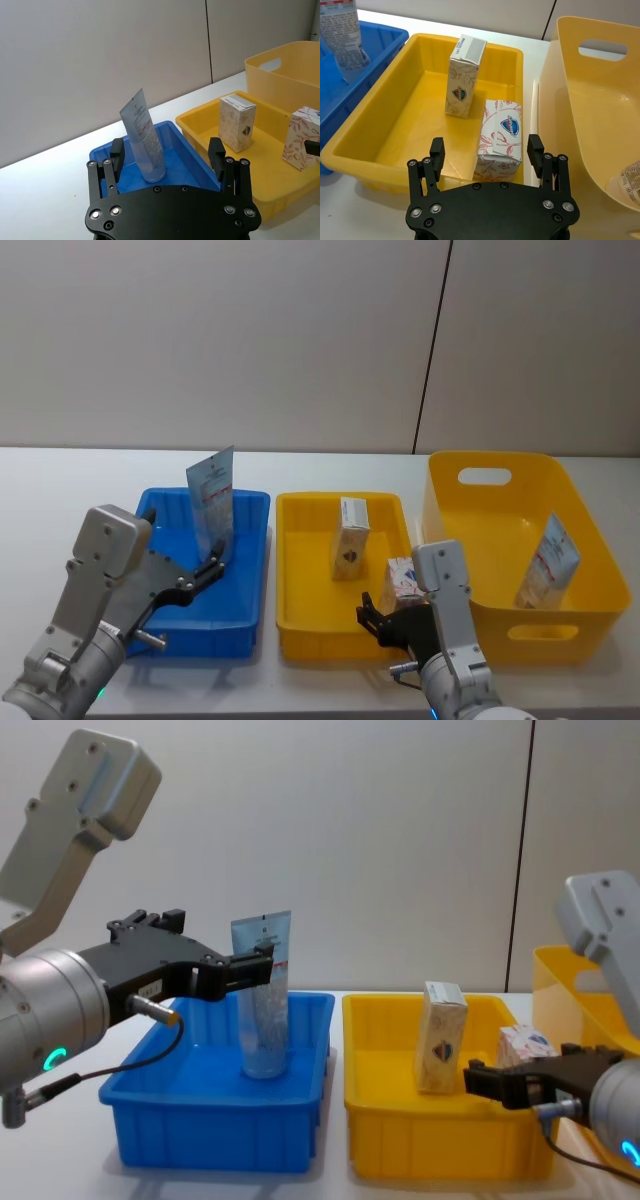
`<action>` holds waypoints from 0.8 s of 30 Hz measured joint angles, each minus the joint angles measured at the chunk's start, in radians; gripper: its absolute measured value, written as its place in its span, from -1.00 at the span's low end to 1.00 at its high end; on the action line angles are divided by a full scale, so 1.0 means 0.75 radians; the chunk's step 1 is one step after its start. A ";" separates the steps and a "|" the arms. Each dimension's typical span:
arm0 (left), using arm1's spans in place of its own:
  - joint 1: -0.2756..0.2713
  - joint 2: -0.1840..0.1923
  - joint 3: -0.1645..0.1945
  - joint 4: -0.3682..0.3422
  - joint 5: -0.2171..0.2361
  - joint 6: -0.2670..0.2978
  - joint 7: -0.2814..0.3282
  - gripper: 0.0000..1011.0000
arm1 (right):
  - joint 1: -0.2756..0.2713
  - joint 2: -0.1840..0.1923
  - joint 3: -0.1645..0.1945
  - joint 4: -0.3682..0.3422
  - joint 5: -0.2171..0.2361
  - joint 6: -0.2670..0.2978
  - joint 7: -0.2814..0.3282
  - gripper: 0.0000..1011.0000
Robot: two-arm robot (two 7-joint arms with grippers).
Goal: Bimanual collaborative sorting of washing and personal care products
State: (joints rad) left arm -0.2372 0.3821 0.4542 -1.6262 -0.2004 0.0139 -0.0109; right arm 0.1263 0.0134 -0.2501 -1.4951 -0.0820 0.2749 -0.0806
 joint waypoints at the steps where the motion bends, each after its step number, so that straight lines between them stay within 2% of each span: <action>1: 0.000 0.000 0.000 0.000 0.000 0.000 0.000 0.98 | 0.002 -0.002 0.000 0.002 -0.001 0.000 -0.001 0.98; 6: 0.000 0.000 0.000 0.000 0.000 0.000 0.000 0.98 | 0.013 -0.010 0.002 0.018 -0.012 -0.002 -0.010 0.98; 10: 0.000 0.000 0.000 0.000 0.000 0.000 0.000 0.98 | 0.019 -0.014 0.003 0.027 -0.019 -0.003 -0.015 0.87; 16: 0.000 0.000 0.000 0.000 0.000 0.000 0.000 0.98 | 0.026 -0.019 0.004 0.037 -0.026 -0.004 -0.021 0.50; 19: 0.000 0.000 0.000 0.000 0.000 0.000 0.000 0.98 | 0.028 -0.021 0.004 0.041 -0.029 -0.005 -0.023 0.38; 20: 0.000 0.000 0.000 0.000 0.000 0.000 0.000 0.98 | 0.028 -0.022 0.005 0.041 -0.030 -0.005 -0.023 0.26; 24: 0.000 0.000 0.000 0.000 0.000 0.000 0.000 0.98 | 0.031 -0.023 0.005 0.045 -0.031 -0.006 -0.025 0.04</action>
State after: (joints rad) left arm -0.2372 0.3821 0.4542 -1.6262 -0.2004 0.0138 -0.0110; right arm 0.1494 -0.0040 -0.2462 -1.4611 -0.1056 0.2705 -0.0993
